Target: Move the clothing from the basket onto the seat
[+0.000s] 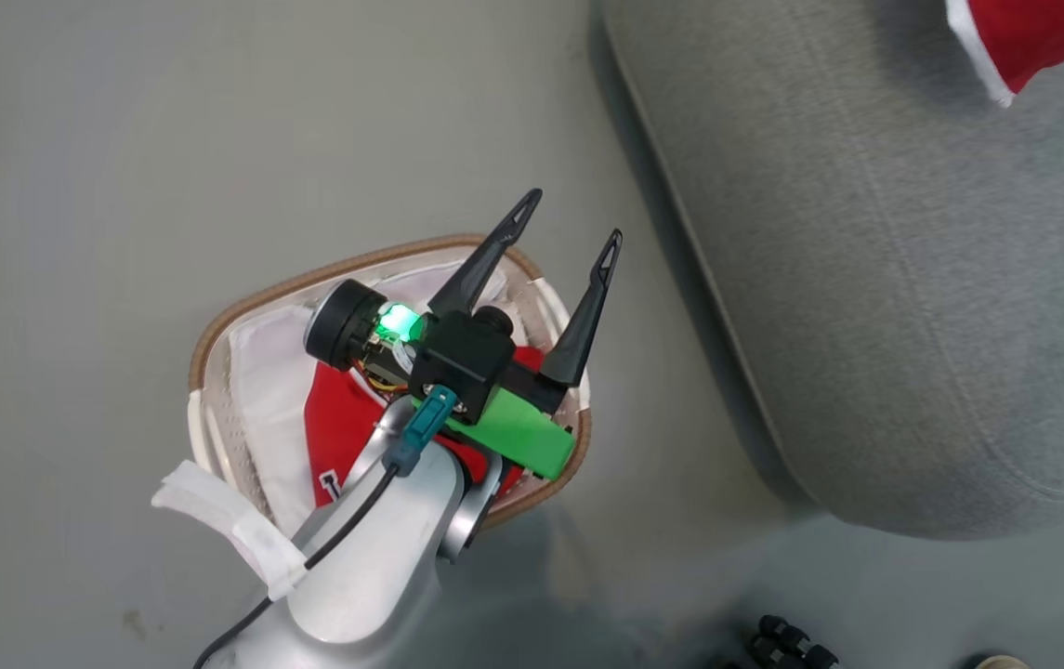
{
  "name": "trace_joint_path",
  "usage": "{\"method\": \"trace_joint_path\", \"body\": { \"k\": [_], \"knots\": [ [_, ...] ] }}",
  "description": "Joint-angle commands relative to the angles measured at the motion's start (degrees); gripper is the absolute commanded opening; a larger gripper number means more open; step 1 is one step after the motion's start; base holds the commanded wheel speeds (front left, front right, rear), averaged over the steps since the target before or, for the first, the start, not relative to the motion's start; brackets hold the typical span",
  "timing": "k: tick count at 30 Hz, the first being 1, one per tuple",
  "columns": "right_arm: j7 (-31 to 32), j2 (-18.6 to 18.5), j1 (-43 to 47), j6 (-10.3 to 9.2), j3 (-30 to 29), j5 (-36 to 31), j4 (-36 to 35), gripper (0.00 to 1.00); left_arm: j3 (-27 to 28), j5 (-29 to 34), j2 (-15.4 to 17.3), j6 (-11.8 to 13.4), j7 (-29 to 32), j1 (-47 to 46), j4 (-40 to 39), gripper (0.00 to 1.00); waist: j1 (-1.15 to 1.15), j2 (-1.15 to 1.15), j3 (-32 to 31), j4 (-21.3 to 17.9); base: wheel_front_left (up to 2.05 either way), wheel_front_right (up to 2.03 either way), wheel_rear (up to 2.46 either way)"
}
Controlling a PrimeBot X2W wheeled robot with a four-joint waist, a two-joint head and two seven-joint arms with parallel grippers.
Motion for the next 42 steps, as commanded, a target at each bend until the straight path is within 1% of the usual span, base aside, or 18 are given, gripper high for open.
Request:
{"method": "trace_joint_path", "body": {
  "k": [1,3,6,7,8,9,10,11,17,24,29,32,37,42],
  "knots": [
    [-0.12,-0.06,-0.69,-0.08,-1.5,-1.36,1.61,0.0,0.06,-0.14,0.25,0.49,-0.07,-1.37,-0.33,1.0,0.0,0.0,5.67,5.74,0.0,0.0,0.0],
    [-0.12,0.27,-1.44,-0.08,-3.75,-2.82,3.53,0.0,0.02,-0.1,0.23,0.97,-0.06,-1.64,-0.48,1.0,0.0,0.0,6.69,6.75,0.0,0.0,0.0],
    [-0.12,1.63,-0.72,-0.08,-5.15,-4.75,5.29,0.0,0.45,-0.08,0.23,1.54,-0.06,-1.62,-0.51,1.0,0.0,0.0,7.68,7.78,0.0,0.0,0.0],
    [-0.12,2.01,-0.15,-0.08,-5.41,-5.09,5.42,0.07,0.59,-0.18,0.23,1.59,-0.07,-1.52,-0.56,1.0,0.0,0.0,7.83,7.96,0.0,0.0,0.0],
    [-0.12,2.56,0.79,-0.08,-5.74,-5.33,5.85,0.29,0.8,-0.26,0.24,1.69,-0.06,-1.36,-0.62,1.0,0.0,0.0,7.95,8.1,0.0,0.0,0.0],
    [-0.11,3.14,1.5,-0.08,-6.08,-5.28,6.14,0.48,0.89,-0.33,0.24,1.82,-0.06,-1.2,-0.55,1.0,0.0,0.0,7.98,8.19,0.0,0.0,0.0],
    [-0.11,3.73,2.4,-0.08,-6.7,-5.17,6.43,0.95,0.93,-0.3,0.23,1.84,-0.06,-1.06,-0.44,1.0,0.0,0.0,7.91,8.27,0.0,0.0,0.0],
    [-0.12,4.16,3.26,-0.08,-6.91,-5.39,6.76,1.0,1.02,-0.29,0.23,1.87,-0.06,-0.9,-0.34,1.0,0.0,0.0,7.74,8.28,0.0,0.0,0.0],
    [-0.12,8.34,10.9,-0.08,-8.03,-4.25,5.45,1.0,2.33,-0.89,0.24,1.86,-0.06,0.97,0.58,1.0,0.0,0.0,4.74,7.54,0.0,0.0,0.0],
    [-0.12,12.39,22.98,-0.08,-5.99,-1.78,1.43,1.0,5.4,-0.83,0.25,1.53,-0.06,4.16,1.55,1.0,0.0,0.0,-1.98,6.46,0.0,0.0,0.0],
    [-0.12,13.98,30.36,-0.08,-3.65,0.34,-1.52,1.0,8.6,-0.77,0.25,1.46,-0.06,7.82,1.98,1.0,0.0,0.0,-6.52,6.39,0.0,0.0,0.0],
    [-0.12,14.59,33.79,-0.08,-3.23,2.82,-4.28,1.0,10.71,-0.48,0.25,1.31,-0.06,10.43,1.99,1.0,0.0,0.0,-8.81,7.07,0.0,0.0,0.0],
    [-0.12,15.72,38.33,-0.08,-0.8,5.79,-8.88,1.0,14.49,-0.1,0.25,1.28,-0.06,14.54,2.07,1.0,0.0,0.0,-12.42,8.78,0.0,0.0,0.0],
    [-0.11,17.63,42.63,-0.07,2.74,8.02,-14.58,1.0,18.51,-0.27,0.25,1.92,-0.06,17.7,1.32,1.0,0.0,0.0,-15.65,11.56,0.0,0.0,0.0]
  ]
}}
